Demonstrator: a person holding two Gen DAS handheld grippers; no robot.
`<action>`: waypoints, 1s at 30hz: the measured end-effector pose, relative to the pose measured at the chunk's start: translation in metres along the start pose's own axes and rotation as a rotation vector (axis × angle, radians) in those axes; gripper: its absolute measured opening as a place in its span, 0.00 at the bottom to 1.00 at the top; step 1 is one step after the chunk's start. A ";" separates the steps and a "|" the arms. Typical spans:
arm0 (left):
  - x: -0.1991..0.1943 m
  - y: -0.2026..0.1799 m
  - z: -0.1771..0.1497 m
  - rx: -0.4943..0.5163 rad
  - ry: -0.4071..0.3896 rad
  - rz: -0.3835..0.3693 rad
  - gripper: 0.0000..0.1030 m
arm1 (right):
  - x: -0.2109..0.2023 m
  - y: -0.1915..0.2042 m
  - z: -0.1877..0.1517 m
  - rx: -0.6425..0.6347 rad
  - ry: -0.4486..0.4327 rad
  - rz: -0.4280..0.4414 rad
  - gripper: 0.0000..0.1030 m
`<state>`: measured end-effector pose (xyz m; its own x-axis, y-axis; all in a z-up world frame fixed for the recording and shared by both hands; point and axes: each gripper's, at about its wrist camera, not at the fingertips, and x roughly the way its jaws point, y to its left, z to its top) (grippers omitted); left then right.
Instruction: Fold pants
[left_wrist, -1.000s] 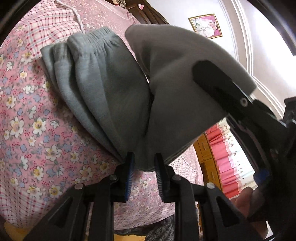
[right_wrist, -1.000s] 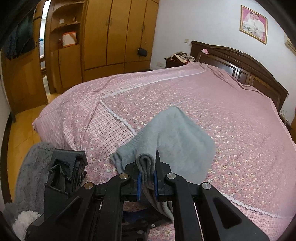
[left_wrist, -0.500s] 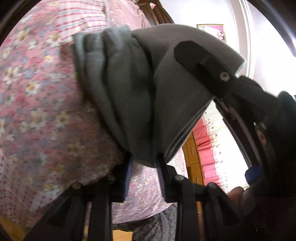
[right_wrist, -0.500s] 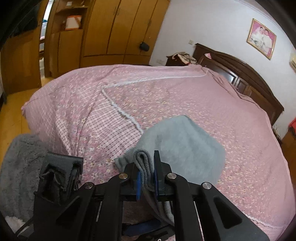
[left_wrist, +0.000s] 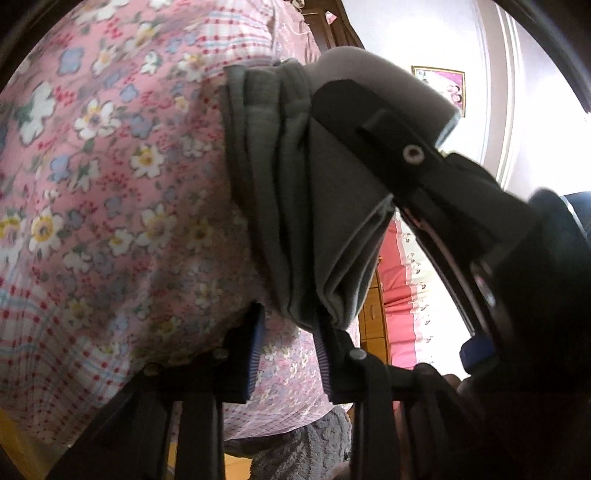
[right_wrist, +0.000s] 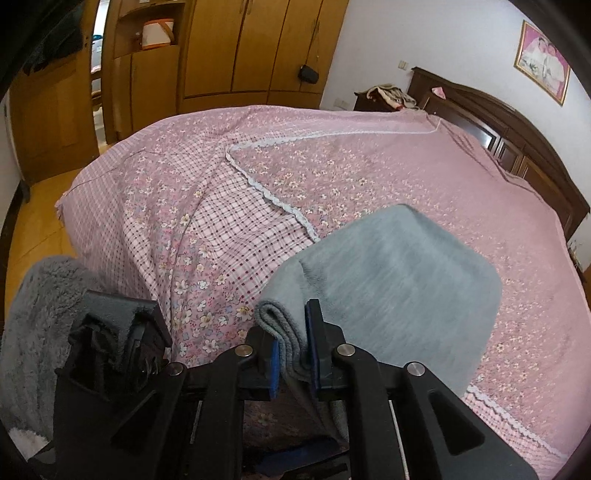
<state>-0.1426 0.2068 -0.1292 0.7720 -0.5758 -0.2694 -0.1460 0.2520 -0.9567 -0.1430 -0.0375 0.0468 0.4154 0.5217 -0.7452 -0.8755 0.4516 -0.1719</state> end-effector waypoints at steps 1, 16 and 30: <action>-0.001 0.001 0.001 -0.003 -0.001 0.001 0.24 | 0.001 0.000 0.000 0.008 0.006 0.003 0.18; -0.151 -0.066 0.025 0.352 -0.294 0.313 0.53 | -0.067 -0.142 -0.061 0.588 -0.238 0.321 0.07; -0.027 -0.085 0.043 0.741 -0.105 0.520 0.20 | 0.002 -0.130 -0.112 0.732 -0.139 0.430 0.04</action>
<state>-0.1242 0.2347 -0.0357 0.7775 -0.1854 -0.6009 -0.0844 0.9161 -0.3919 -0.0561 -0.1768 -0.0044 0.1521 0.8171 -0.5561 -0.6040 0.5222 0.6020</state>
